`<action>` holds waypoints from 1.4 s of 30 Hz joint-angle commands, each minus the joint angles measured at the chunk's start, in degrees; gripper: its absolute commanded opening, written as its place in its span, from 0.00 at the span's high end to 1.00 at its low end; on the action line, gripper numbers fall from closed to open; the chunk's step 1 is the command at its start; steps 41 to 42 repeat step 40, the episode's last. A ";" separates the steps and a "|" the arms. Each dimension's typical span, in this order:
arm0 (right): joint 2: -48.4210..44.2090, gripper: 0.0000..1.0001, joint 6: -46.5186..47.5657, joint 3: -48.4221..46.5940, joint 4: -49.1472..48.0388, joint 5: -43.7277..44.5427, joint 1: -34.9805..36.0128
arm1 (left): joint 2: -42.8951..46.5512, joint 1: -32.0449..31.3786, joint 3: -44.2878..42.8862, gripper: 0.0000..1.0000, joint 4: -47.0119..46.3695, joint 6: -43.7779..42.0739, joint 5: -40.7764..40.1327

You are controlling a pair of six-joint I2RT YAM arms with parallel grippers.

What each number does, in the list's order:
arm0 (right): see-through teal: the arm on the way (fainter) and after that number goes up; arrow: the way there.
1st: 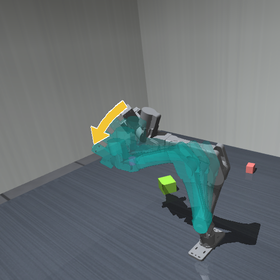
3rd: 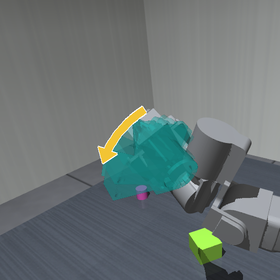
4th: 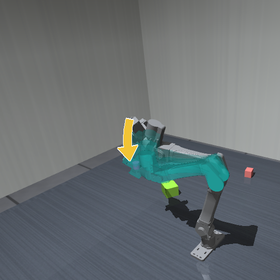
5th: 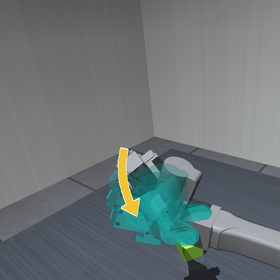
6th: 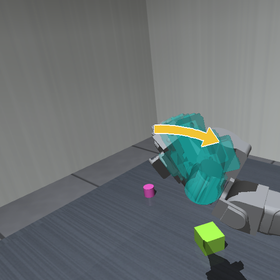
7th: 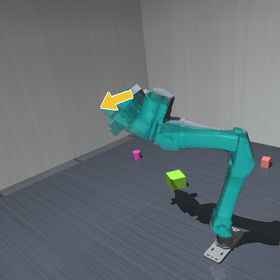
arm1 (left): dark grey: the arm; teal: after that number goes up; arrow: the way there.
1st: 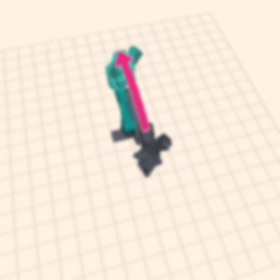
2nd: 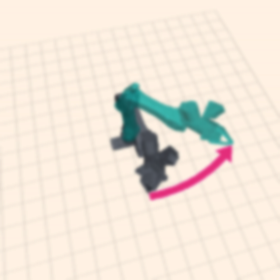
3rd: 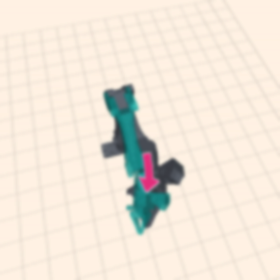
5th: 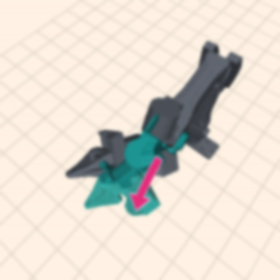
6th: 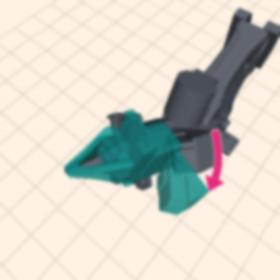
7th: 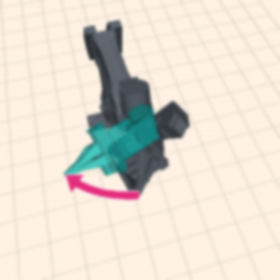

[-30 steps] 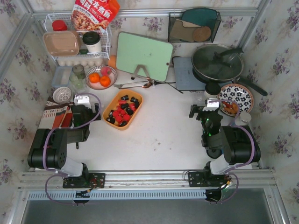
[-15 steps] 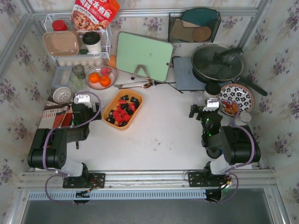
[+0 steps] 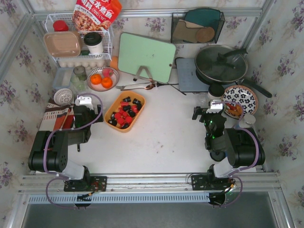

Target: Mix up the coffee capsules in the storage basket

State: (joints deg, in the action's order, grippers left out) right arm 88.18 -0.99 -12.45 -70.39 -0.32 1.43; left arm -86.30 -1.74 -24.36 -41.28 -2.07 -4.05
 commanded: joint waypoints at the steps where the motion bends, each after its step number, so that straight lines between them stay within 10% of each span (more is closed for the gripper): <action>1: 0.13 0.00 0.29 -0.23 -3.15 0.58 0.06 | 0.26 0.06 -0.16 0.00 -1.39 -0.57 0.45; 42: 0.11 0.00 1.05 -0.14 -3.40 -0.15 0.41 | 0.26 0.07 -0.21 0.00 -1.50 -0.57 0.45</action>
